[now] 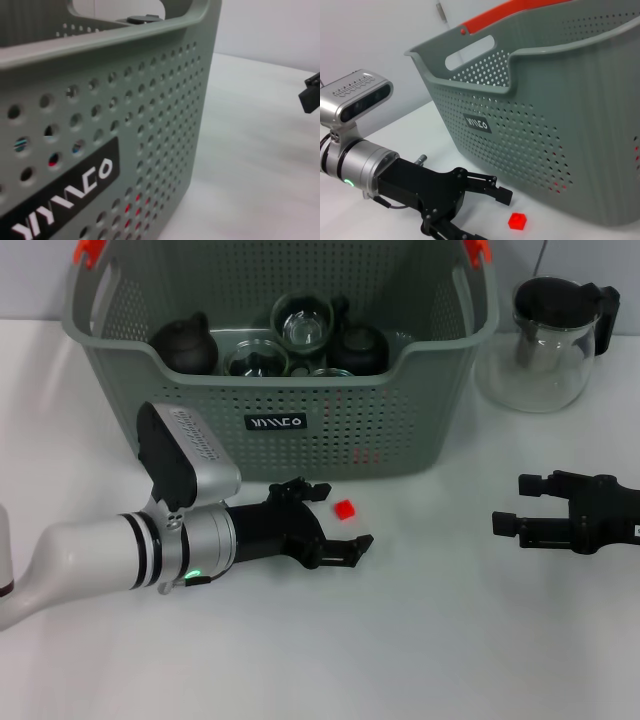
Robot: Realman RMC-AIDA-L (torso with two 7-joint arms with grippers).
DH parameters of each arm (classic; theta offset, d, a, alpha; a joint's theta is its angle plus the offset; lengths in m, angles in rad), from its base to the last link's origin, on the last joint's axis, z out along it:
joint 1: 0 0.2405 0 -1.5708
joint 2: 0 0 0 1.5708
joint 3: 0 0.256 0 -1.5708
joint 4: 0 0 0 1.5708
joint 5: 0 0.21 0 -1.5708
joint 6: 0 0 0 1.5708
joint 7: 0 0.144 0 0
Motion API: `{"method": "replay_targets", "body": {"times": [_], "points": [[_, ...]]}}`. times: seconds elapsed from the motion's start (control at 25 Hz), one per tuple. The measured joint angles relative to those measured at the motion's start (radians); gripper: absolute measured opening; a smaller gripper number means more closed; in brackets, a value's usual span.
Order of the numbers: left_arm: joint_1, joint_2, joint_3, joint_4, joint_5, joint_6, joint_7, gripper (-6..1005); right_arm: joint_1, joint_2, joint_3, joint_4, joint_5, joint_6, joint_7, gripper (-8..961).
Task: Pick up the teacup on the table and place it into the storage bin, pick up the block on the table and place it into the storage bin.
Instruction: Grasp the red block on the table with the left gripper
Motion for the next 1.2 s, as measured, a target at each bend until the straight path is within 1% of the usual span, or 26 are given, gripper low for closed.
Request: {"method": "replay_targets", "body": {"times": [0.24, 0.6, 0.8, 1.0, 1.2], "points": [[-0.010, -0.004, 0.001, -0.004, -0.004, -0.021, -0.006, 814, 0.001, 0.000, 0.000, 0.000, 0.000, 0.000, 0.000, 935], [-0.033, -0.004, 0.009, -0.015, -0.011, -0.050, -0.018, 809, 0.004, 0.001, 0.008, 0.000, 0.000, 0.005, 0.000, 935], [-0.055, -0.004, 0.009, -0.034, -0.011, -0.079, -0.018, 735, 0.005, 0.004, 0.008, 0.000, -0.002, 0.006, 0.000, 935], [-0.062, -0.003, 0.007, -0.037, -0.024, -0.090, -0.018, 733, 0.007, 0.005, 0.008, 0.000, -0.004, 0.007, 0.000, 935], [-0.062, -0.004, 0.010, -0.037, -0.040, -0.092, -0.018, 710, 0.006, 0.005, 0.008, 0.000, -0.004, 0.007, 0.000, 936]]}}
